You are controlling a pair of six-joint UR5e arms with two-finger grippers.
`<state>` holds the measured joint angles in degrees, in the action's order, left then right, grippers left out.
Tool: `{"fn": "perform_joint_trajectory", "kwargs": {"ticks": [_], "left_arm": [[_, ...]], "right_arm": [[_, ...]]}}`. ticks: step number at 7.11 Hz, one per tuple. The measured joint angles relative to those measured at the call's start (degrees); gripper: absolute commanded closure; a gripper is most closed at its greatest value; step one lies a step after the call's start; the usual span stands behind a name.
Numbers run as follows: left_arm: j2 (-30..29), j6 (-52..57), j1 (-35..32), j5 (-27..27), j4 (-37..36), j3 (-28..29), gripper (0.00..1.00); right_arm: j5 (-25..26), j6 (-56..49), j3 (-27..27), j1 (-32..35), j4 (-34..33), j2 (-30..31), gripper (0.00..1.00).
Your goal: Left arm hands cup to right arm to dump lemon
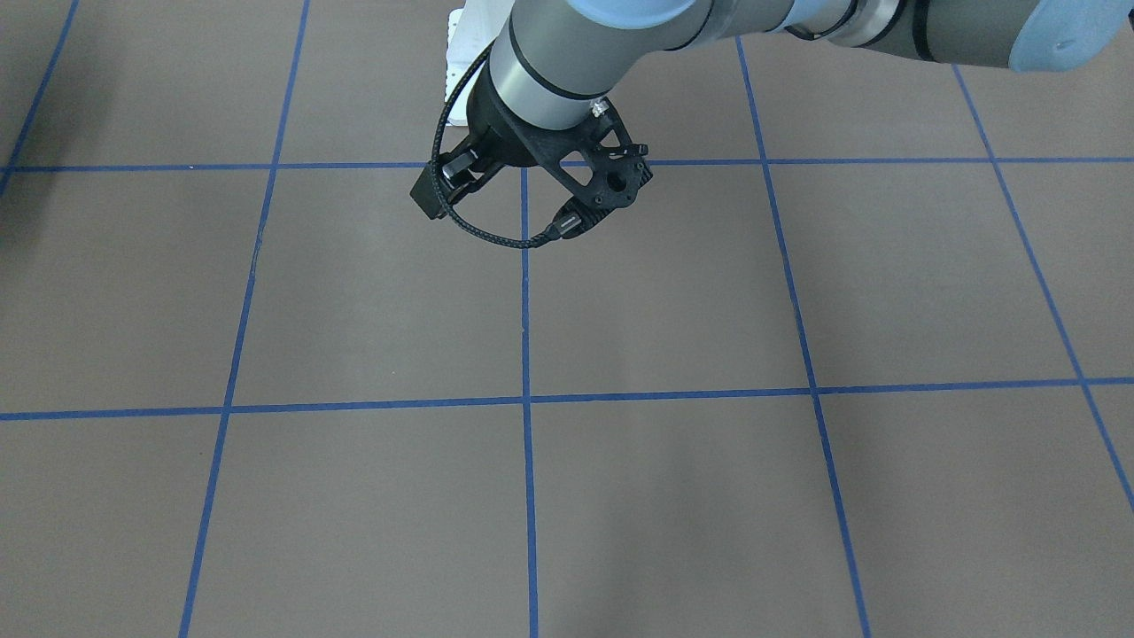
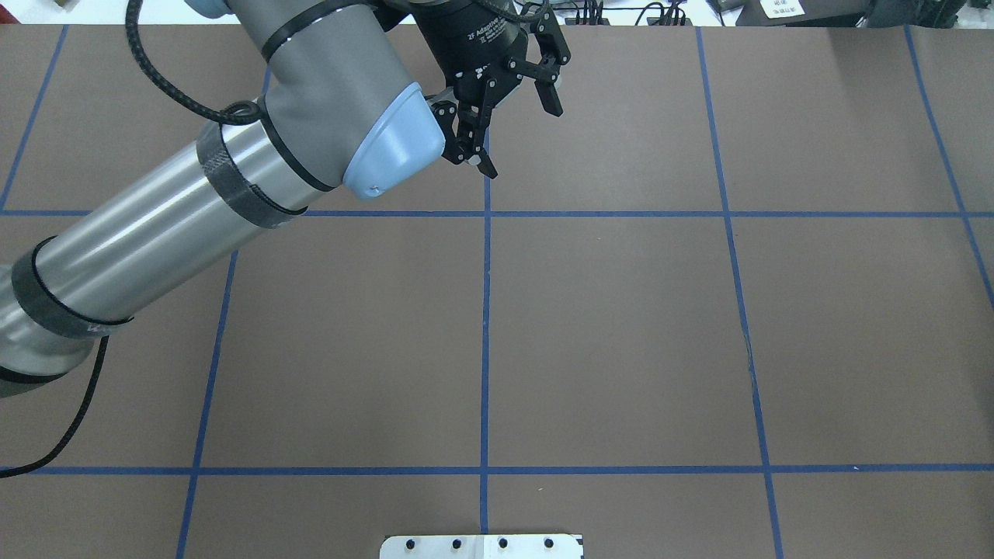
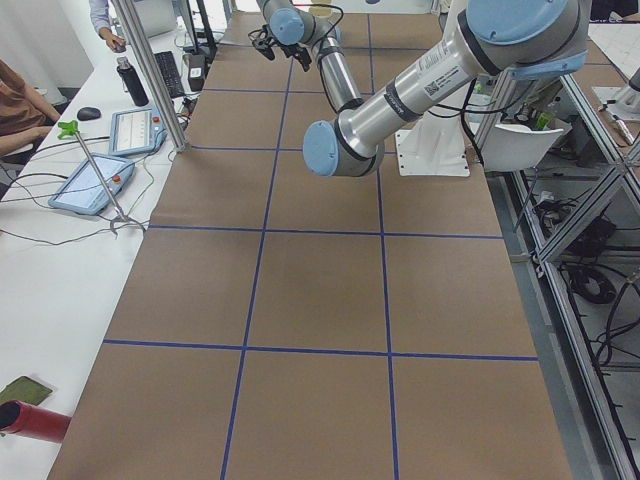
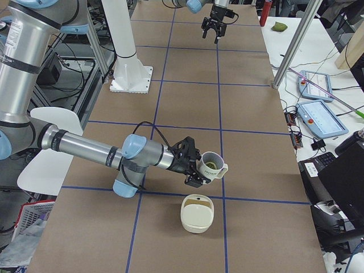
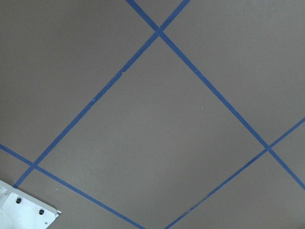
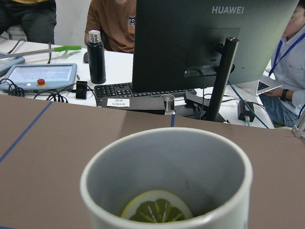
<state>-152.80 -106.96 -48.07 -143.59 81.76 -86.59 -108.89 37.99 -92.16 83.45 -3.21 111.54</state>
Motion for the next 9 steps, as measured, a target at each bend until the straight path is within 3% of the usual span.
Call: {"fn": "perform_joint_trajectory", "kwargs": {"ticks": [9], "left_arm": [[3.5,0.2,-1.0,0.5,0.1,-2.1,0.00]], "right_arm": [[-1.6,27.2,3.2,0.1,14.7,-3.8,1.00]]}}
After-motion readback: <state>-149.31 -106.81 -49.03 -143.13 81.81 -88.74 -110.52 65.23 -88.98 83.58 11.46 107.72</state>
